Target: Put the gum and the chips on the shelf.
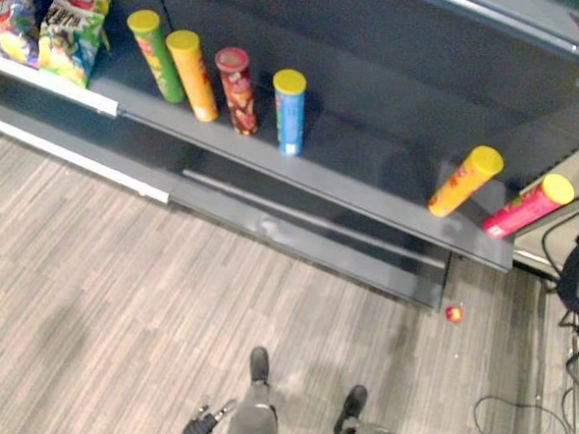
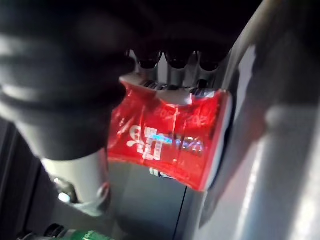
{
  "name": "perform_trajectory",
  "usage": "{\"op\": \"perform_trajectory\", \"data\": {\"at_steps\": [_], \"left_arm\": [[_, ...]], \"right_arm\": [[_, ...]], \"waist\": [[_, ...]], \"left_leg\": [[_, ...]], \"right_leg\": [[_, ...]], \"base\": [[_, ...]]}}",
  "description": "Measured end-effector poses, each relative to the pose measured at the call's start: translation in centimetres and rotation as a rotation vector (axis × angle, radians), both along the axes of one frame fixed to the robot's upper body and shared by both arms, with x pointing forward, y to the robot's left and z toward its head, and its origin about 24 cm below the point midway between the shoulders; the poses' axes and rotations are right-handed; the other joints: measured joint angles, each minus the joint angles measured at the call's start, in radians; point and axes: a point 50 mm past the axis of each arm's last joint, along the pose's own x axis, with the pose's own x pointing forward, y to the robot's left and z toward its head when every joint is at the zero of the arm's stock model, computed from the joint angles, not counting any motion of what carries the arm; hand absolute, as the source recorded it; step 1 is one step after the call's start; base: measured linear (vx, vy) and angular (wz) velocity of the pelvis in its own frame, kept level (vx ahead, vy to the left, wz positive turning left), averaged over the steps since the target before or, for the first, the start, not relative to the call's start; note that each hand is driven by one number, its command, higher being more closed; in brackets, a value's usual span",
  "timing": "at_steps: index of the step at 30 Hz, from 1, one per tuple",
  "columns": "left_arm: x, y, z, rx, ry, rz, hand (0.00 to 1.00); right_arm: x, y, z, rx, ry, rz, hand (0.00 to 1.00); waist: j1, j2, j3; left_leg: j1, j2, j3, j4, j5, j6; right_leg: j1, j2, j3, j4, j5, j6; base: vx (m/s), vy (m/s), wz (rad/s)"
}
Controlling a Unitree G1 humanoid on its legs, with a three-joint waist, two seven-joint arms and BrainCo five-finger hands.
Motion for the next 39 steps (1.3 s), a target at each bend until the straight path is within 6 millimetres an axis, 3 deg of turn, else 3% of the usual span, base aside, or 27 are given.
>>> {"op": "perform_trajectory", "data": {"at_steps": [18, 32, 35, 39], "left_arm": [[0.1, 0.0, 0.0, 0.002, 0.0, -0.005, 0.0], [-0.4, 0.0, -0.1, 0.009, 0.027, -0.027, 0.0], [-0.8, 0.0, -0.2, 0.011, 0.045, -0.031, 0.0], [-1.9, -0.1, -0.5, 0.008, 0.07, -0.019, 0.0]], "right_arm": [[1.0, 1.3, -1.9, 0.005, 0.045, 0.043, 0.0], [0.4, -0.2, -5.3, 0.04, 0.064, -0.022, 0.0], [0.1, 0.4, -6.7, 0.054, 0.039, -0.015, 0.0], [-1.6, 2.8, -6.6, 0.005, -0.084, 0.043, 0.0]], "waist": [[0.002, 0.001, 0.007], [-0.004, -0.004, -0.021], [-0.008, -0.002, -0.054], [-0.012, -0.001, -0.086]], "left_leg": [[0.062, 0.004, 0.027, 0.0, -0.003, -0.004], [0.097, 0.005, 0.029, 0.0, -0.004, -0.005], [0.098, 0.008, 0.031, -0.001, -0.004, -0.005], [0.119, 0.017, 0.039, -0.001, -0.011, -0.014]], "right_leg": [[0.048, 0.002, 0.026, -0.002, 0.0, -0.001], [0.084, 0.003, 0.028, -0.01, 0.001, -0.001], [0.087, 0.008, 0.029, -0.017, 0.001, -0.001], [0.102, 0.015, 0.037, -0.02, 0.001, -0.001]], "base": [[0.0, -0.001, -0.03], [0.01, -0.003, 0.0], [0.04, -0.017, -0.02], [0.03, -0.018, -0.07]]}}
